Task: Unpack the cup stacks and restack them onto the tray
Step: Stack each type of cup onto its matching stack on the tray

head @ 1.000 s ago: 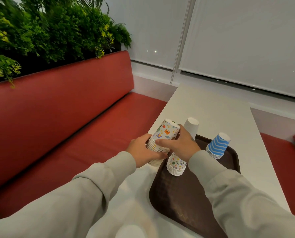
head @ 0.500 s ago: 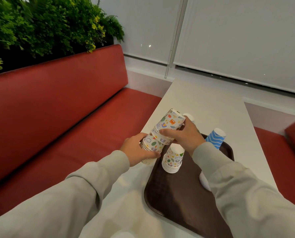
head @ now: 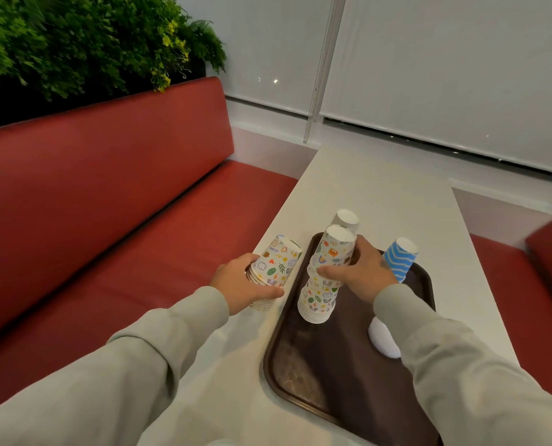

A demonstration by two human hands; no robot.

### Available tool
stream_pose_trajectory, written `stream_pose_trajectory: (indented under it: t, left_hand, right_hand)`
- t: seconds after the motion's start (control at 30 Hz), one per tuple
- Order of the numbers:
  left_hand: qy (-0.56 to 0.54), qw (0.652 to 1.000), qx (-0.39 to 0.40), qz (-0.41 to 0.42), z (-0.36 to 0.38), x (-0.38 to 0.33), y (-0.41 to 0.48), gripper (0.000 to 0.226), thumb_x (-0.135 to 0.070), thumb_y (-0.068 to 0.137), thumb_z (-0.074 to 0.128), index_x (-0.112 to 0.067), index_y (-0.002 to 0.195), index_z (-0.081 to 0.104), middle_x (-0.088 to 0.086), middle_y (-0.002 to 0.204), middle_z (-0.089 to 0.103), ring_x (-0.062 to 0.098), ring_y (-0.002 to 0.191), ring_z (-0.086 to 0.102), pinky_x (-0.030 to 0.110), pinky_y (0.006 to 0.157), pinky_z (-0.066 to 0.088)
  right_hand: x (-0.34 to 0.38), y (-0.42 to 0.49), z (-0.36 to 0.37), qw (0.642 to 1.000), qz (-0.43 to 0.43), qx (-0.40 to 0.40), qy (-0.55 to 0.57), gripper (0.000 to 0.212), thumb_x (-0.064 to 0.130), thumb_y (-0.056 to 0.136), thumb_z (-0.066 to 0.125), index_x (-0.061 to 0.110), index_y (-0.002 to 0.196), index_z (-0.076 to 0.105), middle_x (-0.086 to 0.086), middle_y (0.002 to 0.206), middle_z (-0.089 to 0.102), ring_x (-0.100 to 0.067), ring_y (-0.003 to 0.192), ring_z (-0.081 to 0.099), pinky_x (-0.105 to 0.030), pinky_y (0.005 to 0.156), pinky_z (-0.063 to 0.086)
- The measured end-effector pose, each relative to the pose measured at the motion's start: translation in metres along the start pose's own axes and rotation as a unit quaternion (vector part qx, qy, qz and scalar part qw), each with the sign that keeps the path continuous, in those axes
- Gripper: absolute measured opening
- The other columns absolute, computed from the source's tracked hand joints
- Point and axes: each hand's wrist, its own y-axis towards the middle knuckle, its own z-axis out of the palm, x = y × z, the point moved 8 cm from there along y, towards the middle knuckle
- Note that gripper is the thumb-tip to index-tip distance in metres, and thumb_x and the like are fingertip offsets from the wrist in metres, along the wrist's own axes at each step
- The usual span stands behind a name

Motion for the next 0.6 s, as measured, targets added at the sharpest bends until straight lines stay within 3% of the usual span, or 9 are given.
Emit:
stream_pose_trajectory:
  t: [0.13,0.37,0.6]
  left_hand:
    - [-0.007,1.000,0.001,-0.001,0.001,-0.001,-0.003,0.076,-0.048,0.062,0.091,-0.027,0.127,0.059,-0.009,0.115,0.068,0.012,0.102,0.066,0.032,0.085,0.059]
    - [-0.025,1.000,-0.003,0.001,-0.001,-0.002,-0.004,0.068,-0.045,0.066,0.090,-0.026,0.123,0.060,-0.011,0.111,0.069,0.005,0.096,0.065,0.026,0.080,0.057]
    - [-0.039,0.999,-0.004,0.010,-0.004,-0.010,-0.005,0.067,-0.045,0.068,0.088,-0.027,0.125,0.058,-0.013,0.111,0.067,-0.003,0.092,0.061,0.013,0.066,0.049]
  right_hand:
    - [-0.013,-0.005,0.012,1.000,0.016,0.010,-0.009,0.070,0.028,0.072,0.089,0.028,0.128,0.049,0.009,0.117,0.058,-0.013,0.105,0.056,-0.029,0.087,0.046]
    - [-0.037,-0.011,0.032,0.998,0.037,0.031,-0.035,0.078,0.024,0.071,0.090,0.026,0.136,0.048,0.001,0.131,0.060,-0.024,0.124,0.056,-0.038,0.102,0.047]
    - [-0.045,-0.011,0.031,0.996,0.048,0.064,-0.046,0.096,0.028,0.066,0.093,0.028,0.144,0.038,0.003,0.135,0.058,-0.021,0.126,0.055,-0.037,0.105,0.046]
